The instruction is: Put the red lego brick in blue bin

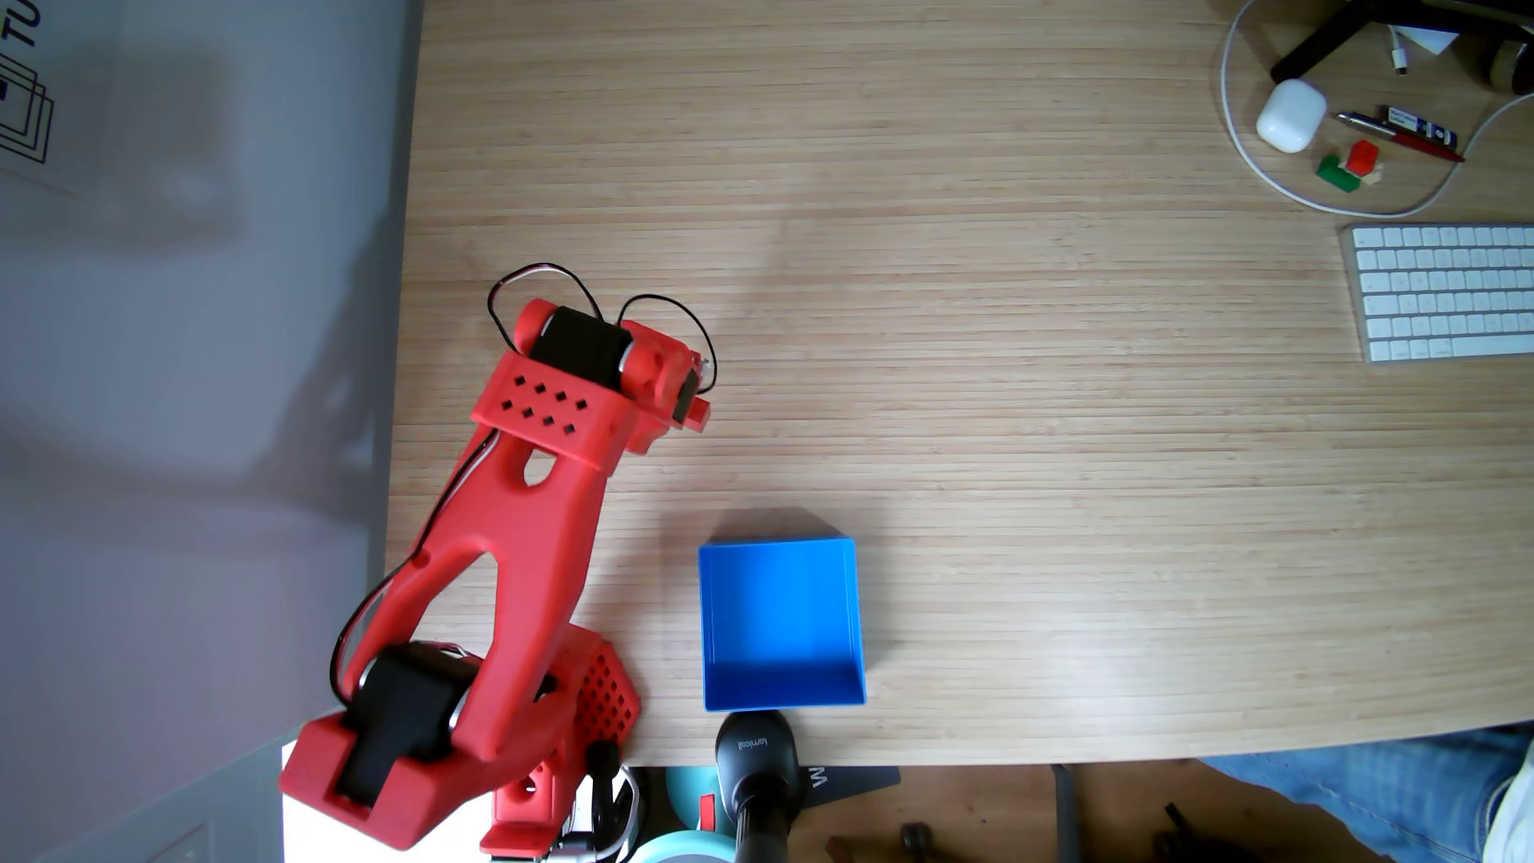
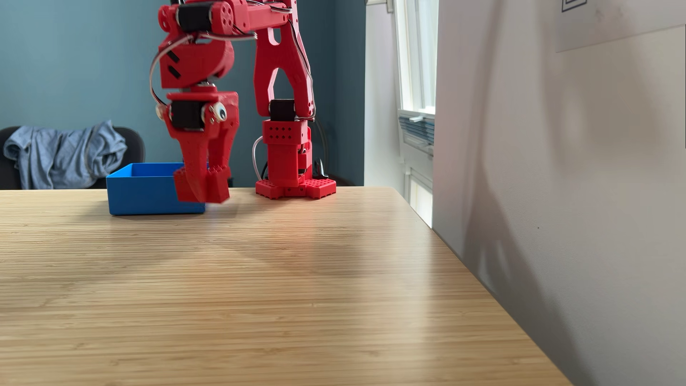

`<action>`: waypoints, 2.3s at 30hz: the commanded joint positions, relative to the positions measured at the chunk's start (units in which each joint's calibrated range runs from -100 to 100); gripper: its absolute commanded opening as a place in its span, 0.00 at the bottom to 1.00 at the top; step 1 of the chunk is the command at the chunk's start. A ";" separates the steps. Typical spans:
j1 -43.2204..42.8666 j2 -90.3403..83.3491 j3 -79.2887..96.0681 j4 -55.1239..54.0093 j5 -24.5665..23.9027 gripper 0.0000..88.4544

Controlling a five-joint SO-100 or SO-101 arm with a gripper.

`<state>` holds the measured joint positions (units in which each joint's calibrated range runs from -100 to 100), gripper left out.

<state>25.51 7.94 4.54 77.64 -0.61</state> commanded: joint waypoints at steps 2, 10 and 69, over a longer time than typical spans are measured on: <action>7.27 -13.82 0.09 4.99 1.66 0.00; 19.97 -23.18 4.99 7.42 5.62 0.00; 41.89 -29.89 29.49 -2.49 19.10 0.17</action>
<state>68.50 -18.86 43.23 68.63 18.49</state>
